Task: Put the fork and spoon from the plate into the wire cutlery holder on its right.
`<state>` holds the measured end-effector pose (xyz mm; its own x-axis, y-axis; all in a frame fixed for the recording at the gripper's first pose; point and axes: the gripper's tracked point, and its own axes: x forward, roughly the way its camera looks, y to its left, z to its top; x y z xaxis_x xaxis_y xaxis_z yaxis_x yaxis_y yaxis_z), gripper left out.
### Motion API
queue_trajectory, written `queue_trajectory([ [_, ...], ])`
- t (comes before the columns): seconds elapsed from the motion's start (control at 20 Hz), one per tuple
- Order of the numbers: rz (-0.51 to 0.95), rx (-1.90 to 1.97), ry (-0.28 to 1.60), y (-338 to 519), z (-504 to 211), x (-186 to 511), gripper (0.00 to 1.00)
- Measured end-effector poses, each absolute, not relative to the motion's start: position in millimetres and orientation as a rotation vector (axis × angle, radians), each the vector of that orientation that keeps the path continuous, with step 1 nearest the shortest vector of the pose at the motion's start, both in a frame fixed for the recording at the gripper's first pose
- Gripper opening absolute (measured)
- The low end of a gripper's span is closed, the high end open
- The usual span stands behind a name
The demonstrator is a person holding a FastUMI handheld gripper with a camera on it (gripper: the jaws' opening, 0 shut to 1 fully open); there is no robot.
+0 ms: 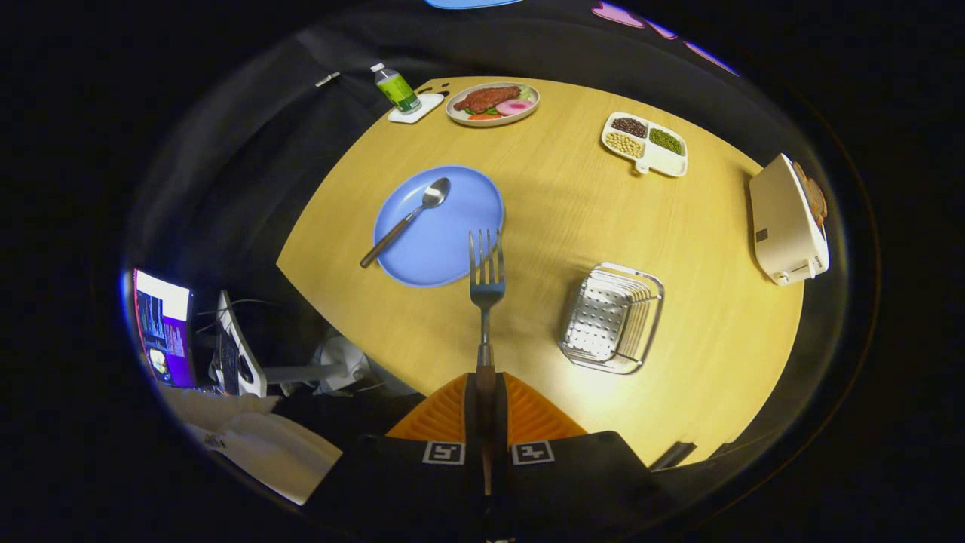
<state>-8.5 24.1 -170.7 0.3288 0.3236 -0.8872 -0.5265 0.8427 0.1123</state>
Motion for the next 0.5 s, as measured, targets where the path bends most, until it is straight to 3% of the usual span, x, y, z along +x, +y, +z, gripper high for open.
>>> queue_trajectory([
  [0.5,0.520,-0.447,1.353,-63.4,-175.0,7.2,0.08],
])
